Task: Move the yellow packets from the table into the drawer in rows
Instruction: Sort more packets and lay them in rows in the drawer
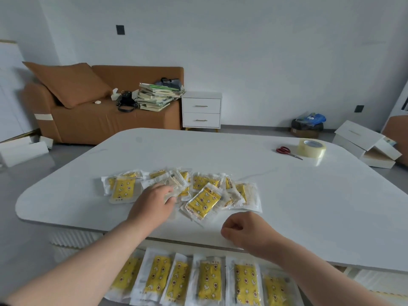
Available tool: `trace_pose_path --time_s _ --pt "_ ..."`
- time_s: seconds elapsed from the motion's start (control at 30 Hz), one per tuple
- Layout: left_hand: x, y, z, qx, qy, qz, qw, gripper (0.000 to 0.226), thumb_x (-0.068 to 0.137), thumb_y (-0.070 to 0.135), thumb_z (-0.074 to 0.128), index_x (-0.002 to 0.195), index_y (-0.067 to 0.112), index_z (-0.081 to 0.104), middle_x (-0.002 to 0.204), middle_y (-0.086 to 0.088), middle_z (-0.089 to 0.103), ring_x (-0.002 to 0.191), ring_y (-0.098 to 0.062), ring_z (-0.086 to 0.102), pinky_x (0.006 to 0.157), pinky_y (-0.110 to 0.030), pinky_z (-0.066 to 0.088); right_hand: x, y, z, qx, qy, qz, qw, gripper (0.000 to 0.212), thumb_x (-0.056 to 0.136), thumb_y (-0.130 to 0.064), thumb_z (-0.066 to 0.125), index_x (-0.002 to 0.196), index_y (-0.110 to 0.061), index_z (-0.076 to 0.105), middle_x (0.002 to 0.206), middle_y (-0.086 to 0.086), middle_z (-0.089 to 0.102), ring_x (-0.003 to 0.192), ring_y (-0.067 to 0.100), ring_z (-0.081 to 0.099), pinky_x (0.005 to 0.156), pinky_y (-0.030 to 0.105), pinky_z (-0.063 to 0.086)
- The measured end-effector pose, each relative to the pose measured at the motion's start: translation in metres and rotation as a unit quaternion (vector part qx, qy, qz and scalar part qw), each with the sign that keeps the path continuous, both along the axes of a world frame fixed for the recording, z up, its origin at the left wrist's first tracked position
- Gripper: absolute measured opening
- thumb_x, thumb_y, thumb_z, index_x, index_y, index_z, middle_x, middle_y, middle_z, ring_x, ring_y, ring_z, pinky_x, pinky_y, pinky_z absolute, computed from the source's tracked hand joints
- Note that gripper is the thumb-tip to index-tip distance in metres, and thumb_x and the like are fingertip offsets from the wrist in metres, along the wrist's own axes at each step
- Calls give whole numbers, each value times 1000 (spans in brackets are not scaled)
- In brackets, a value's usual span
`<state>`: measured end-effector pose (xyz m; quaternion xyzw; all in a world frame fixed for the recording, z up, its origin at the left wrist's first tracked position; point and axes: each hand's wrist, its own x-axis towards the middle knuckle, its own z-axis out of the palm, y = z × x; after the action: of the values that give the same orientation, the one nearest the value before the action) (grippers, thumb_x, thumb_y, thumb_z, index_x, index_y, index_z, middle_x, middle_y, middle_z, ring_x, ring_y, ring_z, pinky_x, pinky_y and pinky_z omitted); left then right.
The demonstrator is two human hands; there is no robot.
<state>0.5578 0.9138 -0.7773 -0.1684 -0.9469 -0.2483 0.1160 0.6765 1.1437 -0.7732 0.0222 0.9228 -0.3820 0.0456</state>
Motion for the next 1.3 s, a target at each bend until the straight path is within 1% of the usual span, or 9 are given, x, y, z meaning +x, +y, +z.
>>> trace_pose_path --time_s 0.07,0.17,0.43,0.57,0.7,0.87,1.0,1.17,1.3 --pt "-20 -7 -5 -20 -44 19 999 46 96 25 49 140 14 47 145 -2 47 133 -22 42 109 -34 35 -9 -5 0 34 19 -2 999 15 89 -32 59 95 -26 70 92 -14 66 78 3 59 72 19 48" --pt "-35 -11 -11 -77 -98 13 992 51 100 32 38 150 23 31 159 2 25 146 -18 22 117 -35 23 -23 -11 -3 80 30 3 996 34 91 -35 57 125 -30 61 122 -15 57 104 8 58 85 17 41" --pt "-40 -12 -9 -159 -56 34 985 58 87 58 50 138 31 43 135 2 44 128 -20 39 103 -33 36 -52 -24 -9 209 25 52 976 42 100 -44 37 140 -35 47 144 -2 38 133 19 29 112 32 24" --pt "-35 -14 -4 -145 -56 29 987 36 85 42 58 117 26 52 120 6 52 111 -17 50 86 -30 45 -51 -23 -9 208 32 1 978 38 98 -49 38 129 -38 58 143 -5 40 130 23 36 110 33 31" --pt "-30 -12 13 -58 -63 64 994 12 87 24 42 77 24 49 76 5 60 64 -17 56 54 -27 39 -44 -22 -2 211 37 -23 977 37 98 -47 39 124 -35 63 144 -5 42 130 20 41 108 32 33" --pt "-42 -24 24 67 -1 144 987 23 87 13 39 65 11 37 65 -7 46 63 -28 42 55 -32 29 -37 -17 3 206 34 -53 976 35 98 -45 41 113 -31 69 137 -5 48 123 18 49 99 30 41" --pt "-53 -21 21 198 -72 142 967 25 82 4 39 66 17 24 61 -5 28 60 -21 24 57 -30 19 -39 -14 0 209 33 -103 972 37 94 -49 48 100 -22 72 120 -4 54 100 18 59 83 30 50" --pt "-54 -10 -2 20 -118 122 985 23 90 25 42 70 15 41 76 -7 51 65 -22 51 55 -31 34 -43 -16 -7 219 24 -168 961 52 84 -62 54 112 -18 55 112 0 55 103 21 55 82 30 46" --pt "-54 0 -4 -113 -113 117 980 50 84 53 52 118 16 56 123 -7 53 116 -28 52 92 -37 45 -45 -23 -9 192 27 -198 961 56 81 -59 61 114 -17 41 108 2 59 107 24 54 79 31 41"
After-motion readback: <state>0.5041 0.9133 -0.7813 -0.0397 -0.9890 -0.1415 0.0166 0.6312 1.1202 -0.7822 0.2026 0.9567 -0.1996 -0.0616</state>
